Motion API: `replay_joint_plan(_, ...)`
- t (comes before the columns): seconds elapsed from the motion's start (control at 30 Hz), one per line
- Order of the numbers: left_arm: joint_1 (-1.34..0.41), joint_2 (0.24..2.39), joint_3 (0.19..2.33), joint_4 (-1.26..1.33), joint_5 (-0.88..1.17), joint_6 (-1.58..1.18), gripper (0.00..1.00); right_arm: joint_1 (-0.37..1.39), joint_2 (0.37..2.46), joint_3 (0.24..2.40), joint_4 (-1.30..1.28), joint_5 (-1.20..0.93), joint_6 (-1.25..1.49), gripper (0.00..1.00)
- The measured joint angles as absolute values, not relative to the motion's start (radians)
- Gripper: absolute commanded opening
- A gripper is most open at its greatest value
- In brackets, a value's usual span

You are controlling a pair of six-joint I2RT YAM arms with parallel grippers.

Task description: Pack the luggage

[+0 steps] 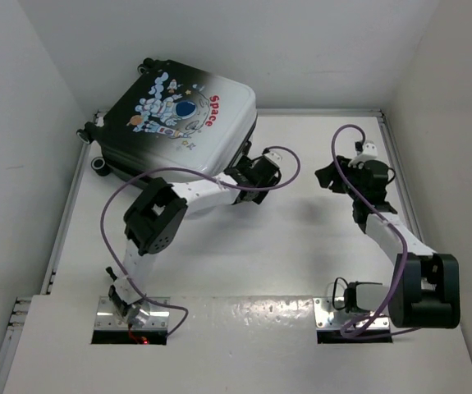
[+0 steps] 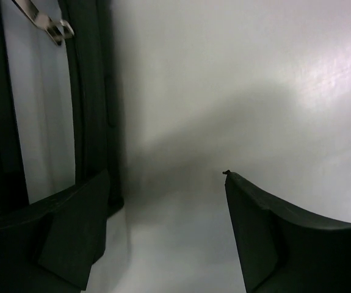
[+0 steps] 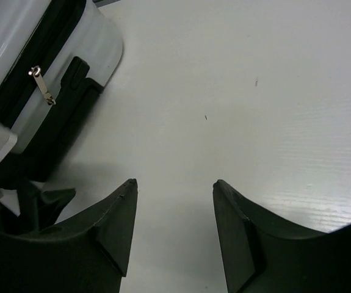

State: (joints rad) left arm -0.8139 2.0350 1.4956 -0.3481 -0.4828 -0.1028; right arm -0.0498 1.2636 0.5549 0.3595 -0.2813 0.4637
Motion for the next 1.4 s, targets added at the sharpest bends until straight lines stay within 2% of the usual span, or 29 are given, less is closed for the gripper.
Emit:
replay_joint_plan(0.23,-0.841,2.171,1.556,-0.146,-0.688,-0.134,0.82,-0.099,1.182,0.506,0.323,-0.317,0.450,0.53)
replay_joint_plan(0.4,-0.828,2.271,1.623,-0.024,-0.715,-0.046,0.86,-0.131,1.149,0.484,0.295,-0.342,0.443,0.53)
replay_joint_plan(0.53,-0.830,2.293,1.639,0.134,-0.692,0.142,0.88,-0.141,1.142,0.473,0.284,-0.355,0.444,0.53)
replay_joint_plan(0.67,-0.855,2.208,1.513,0.379,-0.633,0.346,0.92,-0.142,1.141,0.468,0.277,-0.372,0.445,0.53)
replay_joint_plan(0.87,-0.984,2.061,1.271,0.641,-0.586,0.573,0.92,-0.142,1.141,0.453,0.276,-0.376,0.445,0.53)
replay_joint_plan(1.07,-1.031,2.069,1.327,0.535,-0.707,0.544,0.89,-0.142,1.148,0.439,0.274,-0.376,0.448,0.53)
replay_joint_plan(1.2,-0.998,2.164,1.457,0.456,-0.859,0.488,0.89,-0.142,1.168,0.439,0.271,-0.376,0.448,0.53)
replay_joint_plan(1.4,-0.941,2.302,1.576,0.263,-0.918,0.373,0.89,-0.142,1.186,0.448,0.247,-0.375,0.440,0.54)
